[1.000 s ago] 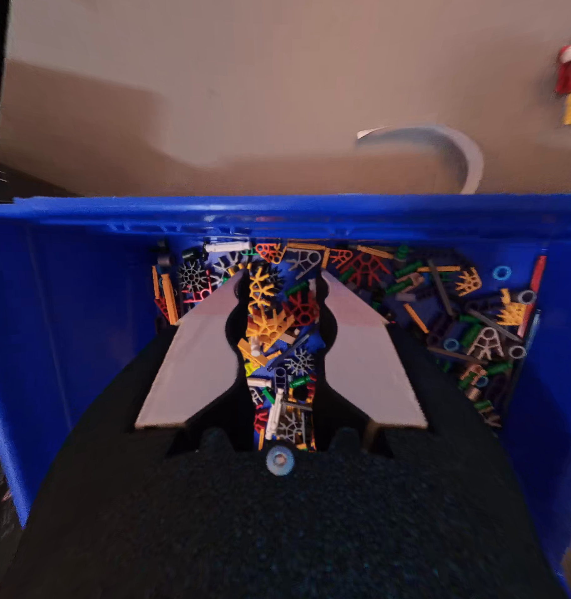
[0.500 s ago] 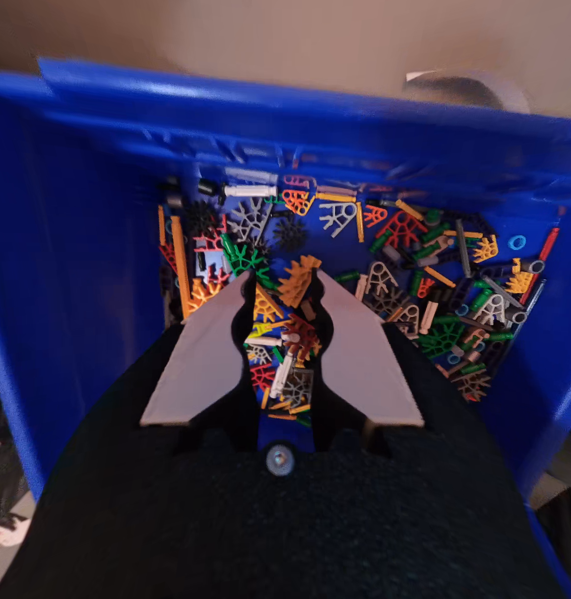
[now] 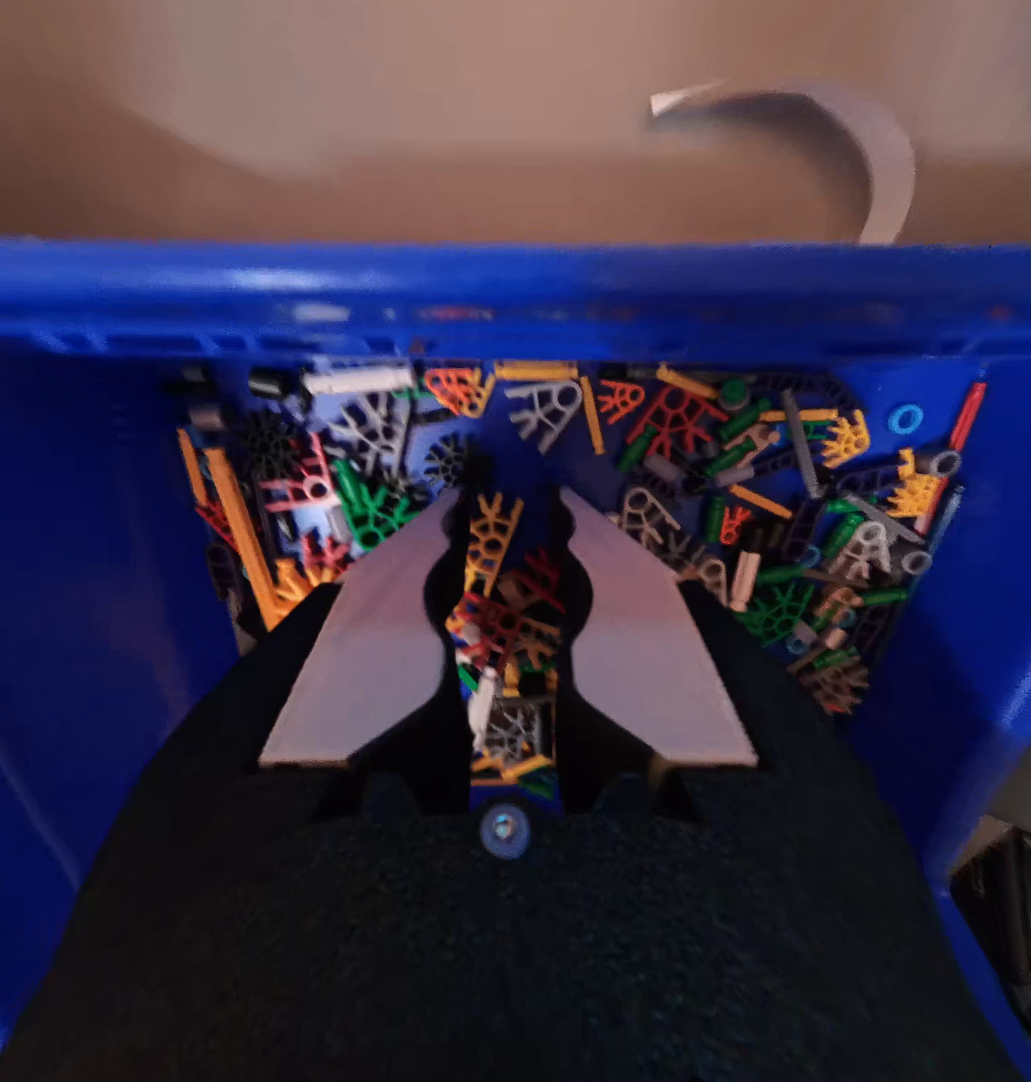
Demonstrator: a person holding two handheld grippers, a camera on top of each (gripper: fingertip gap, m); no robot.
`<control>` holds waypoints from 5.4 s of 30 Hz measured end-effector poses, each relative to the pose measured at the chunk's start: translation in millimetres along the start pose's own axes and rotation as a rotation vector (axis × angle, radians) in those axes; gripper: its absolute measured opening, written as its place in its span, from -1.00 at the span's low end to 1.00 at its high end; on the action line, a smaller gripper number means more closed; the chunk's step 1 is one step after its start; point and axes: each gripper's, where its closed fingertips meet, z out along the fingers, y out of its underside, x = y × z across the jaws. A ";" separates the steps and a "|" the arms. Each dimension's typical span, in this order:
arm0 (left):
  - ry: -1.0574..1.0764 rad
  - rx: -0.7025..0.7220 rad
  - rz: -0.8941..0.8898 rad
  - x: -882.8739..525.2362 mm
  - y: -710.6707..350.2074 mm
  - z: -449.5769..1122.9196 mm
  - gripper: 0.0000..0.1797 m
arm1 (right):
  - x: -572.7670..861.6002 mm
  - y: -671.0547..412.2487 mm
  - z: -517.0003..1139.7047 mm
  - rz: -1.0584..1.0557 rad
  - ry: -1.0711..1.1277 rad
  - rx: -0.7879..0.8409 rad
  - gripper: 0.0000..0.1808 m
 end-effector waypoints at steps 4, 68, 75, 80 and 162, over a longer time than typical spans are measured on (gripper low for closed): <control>0.029 -0.137 -0.041 3.6 32.1 -5.9 -0.70 | -0.1 0.0 -0.1 -0.002 0.001 0.001 -1.00; -0.127 0.344 -0.306 223.3 -13.1 14.1 -0.22 | -15.6 -2.5 -6.5 -0.123 -0.033 0.060 -1.00; -0.051 0.354 -0.285 246.5 -24.7 13.6 -0.22 | -15.5 -3.5 -7.1 -0.122 -0.033 0.069 -1.00; 0.050 0.396 -0.247 284.1 -44.2 14.5 -0.28 | -16.4 -3.6 -7.1 -0.123 -0.041 0.070 -1.00; 0.103 0.521 0.220 414.4 -157.4 48.7 -0.87 | -38.1 15.7 -22.5 -0.240 -0.038 0.099 -0.95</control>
